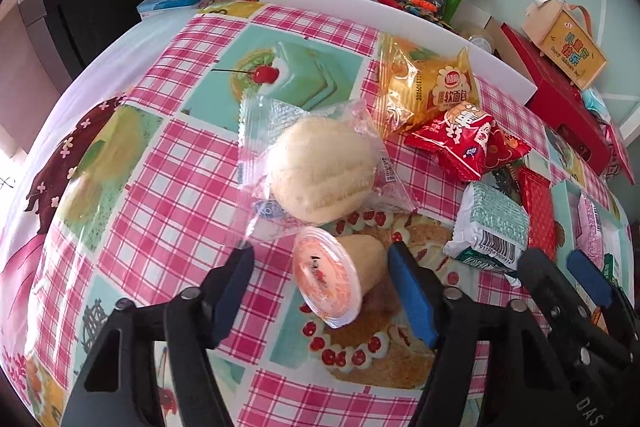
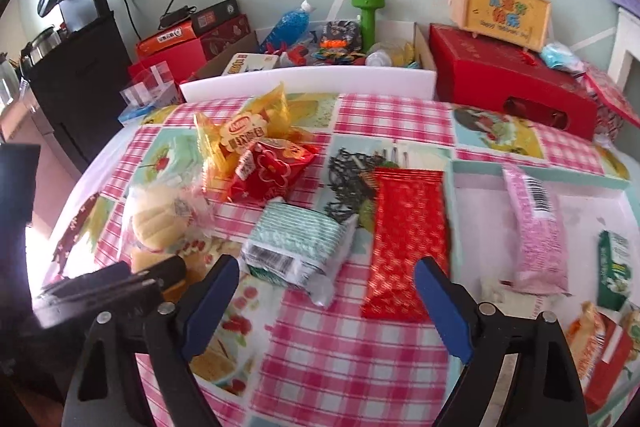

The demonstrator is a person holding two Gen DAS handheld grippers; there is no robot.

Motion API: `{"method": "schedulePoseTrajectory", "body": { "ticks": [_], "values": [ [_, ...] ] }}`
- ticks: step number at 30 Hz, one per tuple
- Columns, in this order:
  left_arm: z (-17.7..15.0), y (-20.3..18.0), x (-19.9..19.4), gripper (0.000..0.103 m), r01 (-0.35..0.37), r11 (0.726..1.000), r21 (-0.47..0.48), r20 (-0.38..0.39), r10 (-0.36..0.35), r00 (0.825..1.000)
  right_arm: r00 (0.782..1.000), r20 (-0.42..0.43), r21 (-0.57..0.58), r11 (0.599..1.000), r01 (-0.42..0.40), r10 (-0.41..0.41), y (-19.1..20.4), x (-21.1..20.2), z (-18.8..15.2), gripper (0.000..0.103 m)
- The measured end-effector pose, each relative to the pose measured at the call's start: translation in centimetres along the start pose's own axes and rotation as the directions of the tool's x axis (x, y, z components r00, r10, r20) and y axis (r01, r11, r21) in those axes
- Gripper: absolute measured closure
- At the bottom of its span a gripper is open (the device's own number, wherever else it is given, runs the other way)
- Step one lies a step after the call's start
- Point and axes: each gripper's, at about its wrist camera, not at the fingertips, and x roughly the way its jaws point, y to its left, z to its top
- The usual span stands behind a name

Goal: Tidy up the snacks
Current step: 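Grasp the pink-lidded cup cake with the left gripper while the right grasps the mint-green pack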

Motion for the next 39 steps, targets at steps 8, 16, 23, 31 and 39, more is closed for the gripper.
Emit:
{"method": "schedulePoseTrajectory", "body": {
  "ticks": [8, 16, 23, 31, 39],
  "values": [
    [0.1, -0.6, 0.7, 0.052, -0.018, 1.0, 0.022, -0.001, 0.018, 1.0, 0.998, -0.063, -0.018, 1.0, -0.01, 0.009, 0.7, 2.7, 1.2, 0.017],
    [0.4, 1.1, 0.6, 0.053, -0.034, 0.999, 0.004, 0.007, 0.034, 0.999, 0.994, -0.109, -0.051, 0.999, -0.003, -0.003, 1.9, 4.4, 1.6, 0.019],
    [0.3, 0.9, 0.7, 0.053, -0.051, 0.998, 0.022, 0.015, 0.051, 0.999, 0.994, -0.113, -0.059, 0.998, 0.006, -0.012, 2.4, 4.7, 1.2, 0.036],
    [-0.7, 0.4, 0.3, 0.053, -0.04, 0.998, 0.043, 0.016, 0.039, 0.999, 0.994, -0.104, -0.045, 0.998, 0.038, -0.043, 1.8, 3.3, -0.1, 0.041],
    [-1.8, -0.1, -0.5, 0.053, -0.015, 0.999, 0.052, 0.01, 0.015, 1.0, 0.994, -0.109, -0.015, 0.999, 0.029, -0.03, 1.3, 1.5, -1.8, 0.043]
  ]
}}
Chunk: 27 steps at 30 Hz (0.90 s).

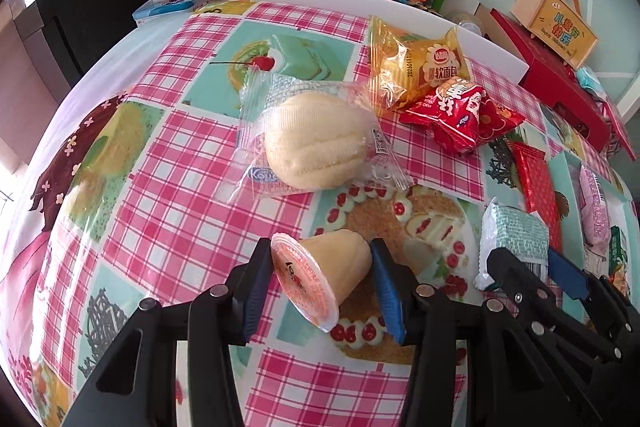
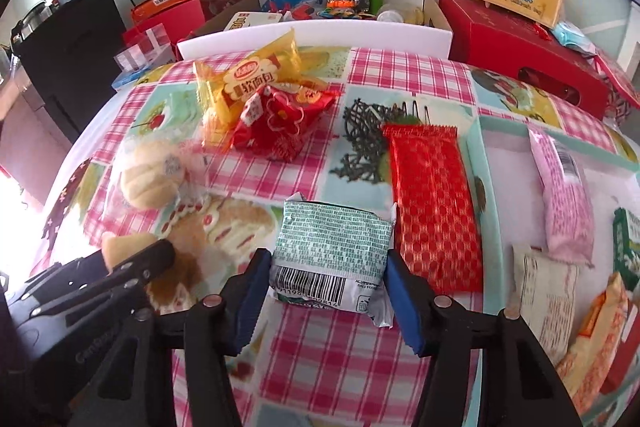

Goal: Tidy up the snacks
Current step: 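Grasp the pink-lidded cup cake with the left gripper while the right grasps the mint-green pack, then carry the cup cake with the left gripper while the right carries the mint-green pack over the tray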

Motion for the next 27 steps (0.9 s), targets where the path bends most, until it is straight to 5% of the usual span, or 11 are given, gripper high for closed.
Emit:
{"method": "schedulePoseTrajectory", "body": {
  "ticks": [19, 27],
  "values": [
    [0.6, -2.1, -4.2, 0.053, 0.053, 0.998, 0.032, 0.088, -0.056, 0.995, 0.997, 0.08, 0.085, 0.996, -0.027, 0.02, -2.8, -5.3, -1.1, 0.044],
    [1.7, -6.4, -6.0, 0.053, 0.079, 0.988, 0.13, 0.14, -0.097, 0.985, 0.984, 0.168, 0.175, 0.984, 0.031, -0.061, -7.7, -8.8, -0.4, 0.044]
  ]
}}
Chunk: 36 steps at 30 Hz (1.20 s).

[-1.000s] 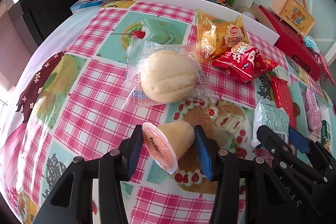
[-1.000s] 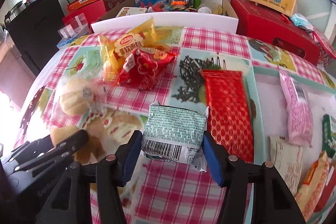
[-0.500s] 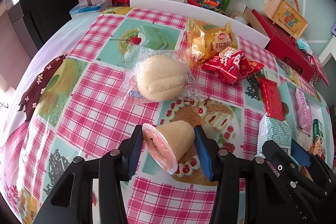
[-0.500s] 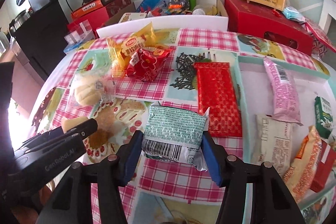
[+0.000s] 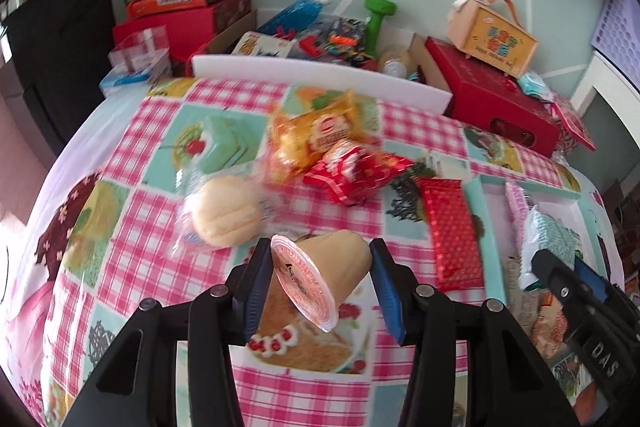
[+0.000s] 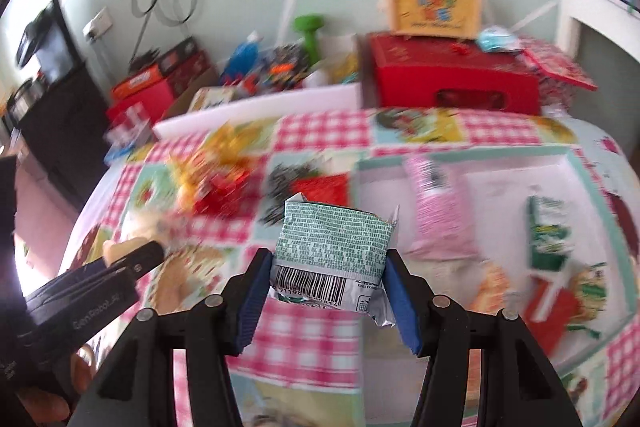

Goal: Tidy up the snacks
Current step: 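Carry the cup cake with the left gripper while the right carries the mint-green pack over the tray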

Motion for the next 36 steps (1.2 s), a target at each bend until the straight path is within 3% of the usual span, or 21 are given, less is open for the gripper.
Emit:
{"method": "schedulePoseTrajectory", "body": {
  "ticks": [7, 11, 14, 18, 23, 36],
  "values": [
    [1.3, -6.5, -0.2, 0.053, 0.071, 0.988, 0.139, 0.009, -0.073, 0.997, 0.984, 0.037, 0.149, 0.975, 0.167, -0.174, -8.2, -1.9, 0.9, 0.044],
    [2.0, -11.2, 0.0, 0.053, 0.15, 0.964, 0.221, -0.01, -0.152, 0.988, 0.956, 0.046, 0.221, 0.936, 0.275, -0.291, -12.9, -3.0, 1.0, 0.044],
    [2.3, -14.6, 0.0, 0.053, 0.211, 0.938, 0.274, -0.028, -0.211, 0.977, 0.942, 0.034, 0.276, 0.909, 0.313, -0.335, -16.1, -3.4, 0.6, 0.044],
    [2.3, -19.5, 0.5, 0.053, 0.254, 0.905, 0.343, -0.056, -0.25, 0.967, 0.929, 0.015, 0.317, 0.883, 0.345, -0.369, -18.8, -3.5, 0.2, 0.044],
    [1.8, -23.7, 2.1, 0.053, 0.287, 0.872, 0.396, -0.107, -0.266, 0.958, 0.932, 0.014, 0.338, 0.879, 0.337, -0.363, -20.7, -3.1, -0.4, 0.044],
    [1.6, -26.7, 5.4, 0.052, 0.3, 0.874, 0.383, -0.16, -0.257, 0.953, 0.938, -0.005, 0.353, 0.877, 0.325, -0.346, -22.0, -1.5, -0.8, 0.044]
  ]
}}
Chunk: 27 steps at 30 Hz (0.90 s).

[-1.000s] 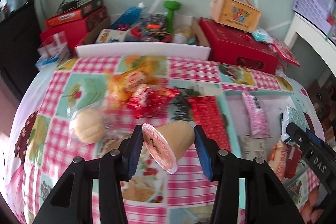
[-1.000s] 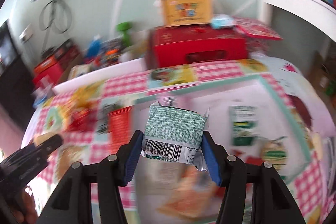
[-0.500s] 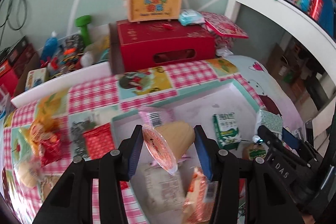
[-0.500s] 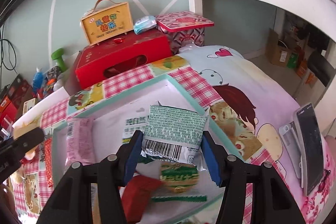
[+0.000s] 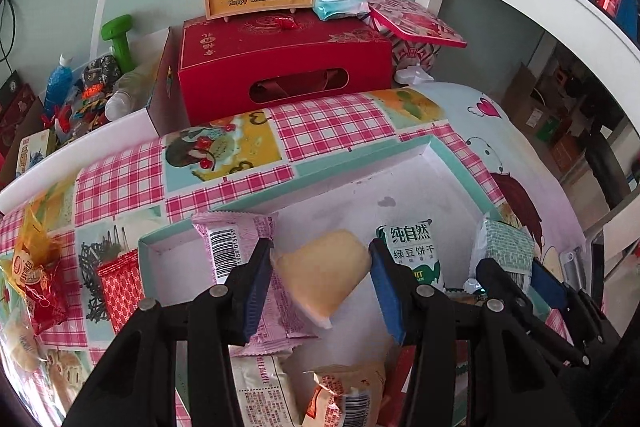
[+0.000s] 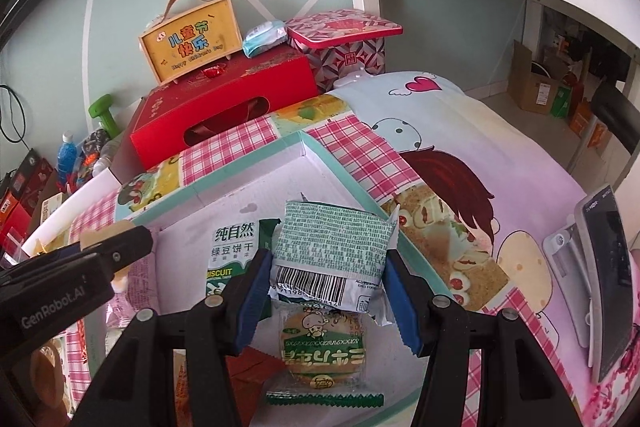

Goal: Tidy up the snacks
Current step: 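Carry the cup cake with the left gripper while the right carries the mint-green pack over the tray, then open the left gripper to drop the cup cake while the right drops the mint-green pack in the tray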

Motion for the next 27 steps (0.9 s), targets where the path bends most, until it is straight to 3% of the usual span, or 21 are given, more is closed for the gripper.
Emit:
{"method": "schedulePoseTrajectory", "body": {
  "ticks": [3, 8, 10, 13, 17, 27],
  "values": [
    [-0.1, 0.3, -0.4, 0.043, -0.001, 1.0, -0.013, 0.002, 0.001, 1.0, 1.0, -0.009, -0.013, 1.0, -0.001, 0.0, 0.2, 0.3, -0.1, 0.042],
    [-0.3, 1.1, -1.3, 0.042, -0.026, 0.999, -0.037, 0.003, 0.026, 1.0, 1.0, -0.017, -0.008, 1.0, -0.004, 0.004, 0.2, 0.1, 0.0, 0.04],
    [-0.4, 1.5, -1.5, 0.04, -0.043, 0.998, -0.052, -0.002, 0.043, 0.999, 1.0, -0.025, -0.005, 1.0, -0.012, 0.012, 0.3, 0.0, 0.1, 0.035],
    [-0.7, 2.3, -1.6, 0.028, -0.083, 0.994, -0.074, -0.008, 0.083, 0.997, 0.999, -0.039, -0.015, 1.0, -0.021, 0.021, 0.6, -0.2, 0.1, 0.02],
    [-1.2, 3.6, -1.5, 0.023, -0.156, 0.984, -0.09, -0.021, 0.155, 0.988, 0.999, -0.04, -0.023, 0.999, -0.033, 0.032, 1.0, -0.6, 0.1, 0.0],
    [-2.3, 5.7, -1.8, 0.019, -0.233, 0.967, -0.1, -0.038, 0.23, 0.972, 0.999, -0.04, -0.056, 0.998, -0.03, 0.028, 2.4, -1.0, 0.0, 0.0]
  ]
}}
